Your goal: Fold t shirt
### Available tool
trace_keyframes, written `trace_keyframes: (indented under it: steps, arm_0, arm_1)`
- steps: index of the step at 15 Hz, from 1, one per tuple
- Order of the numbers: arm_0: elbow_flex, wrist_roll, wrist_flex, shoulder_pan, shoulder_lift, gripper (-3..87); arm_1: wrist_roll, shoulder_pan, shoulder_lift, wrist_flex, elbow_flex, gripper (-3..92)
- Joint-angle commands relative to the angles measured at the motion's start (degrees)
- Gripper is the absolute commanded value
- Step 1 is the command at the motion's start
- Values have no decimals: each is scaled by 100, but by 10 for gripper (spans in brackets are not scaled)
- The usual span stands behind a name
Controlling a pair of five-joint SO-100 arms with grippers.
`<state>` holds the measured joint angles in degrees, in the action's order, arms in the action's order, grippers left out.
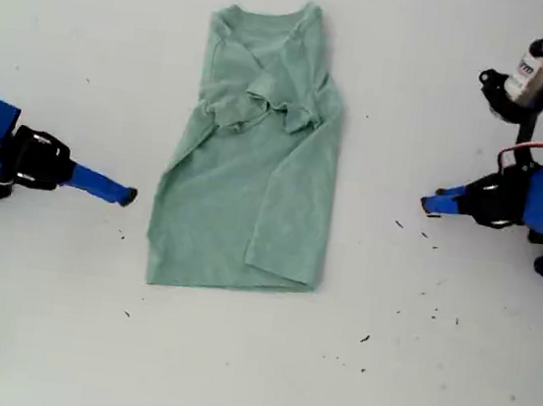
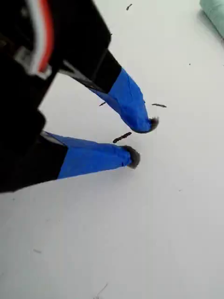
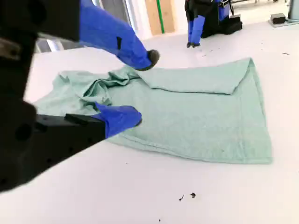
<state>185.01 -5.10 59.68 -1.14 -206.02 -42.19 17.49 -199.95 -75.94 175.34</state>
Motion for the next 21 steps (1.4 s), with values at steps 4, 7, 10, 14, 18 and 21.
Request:
trace_keyframes:
  steps: [4, 7, 10, 14, 18, 21]
  arm_0:
    - [-53, 343, 18, 185, -62, -2]
    - [18, 316, 26, -589, -62, 1]
    - [-176, 940, 97, -466, -62, -1]
    - [-1696, 1617, 325, -457, 1371, -2]
    - [-4096, 2039, 1371, -483, 3937, -2]
    - [-8297, 1863, 3138, -668, 7356, -2]
  arm_1:
    - [1178, -114, -70, -26, 281, 92]
    - [2892, -299, -70, -26, 281, 89]
    - [2312, -334, -88, 167, 272, 19]
    - [2584, -237, -88, 149, 290, 19]
    - [2663, -264, -88, 79, 299, 19]
    - [2707, -264, -88, 79, 299, 19]
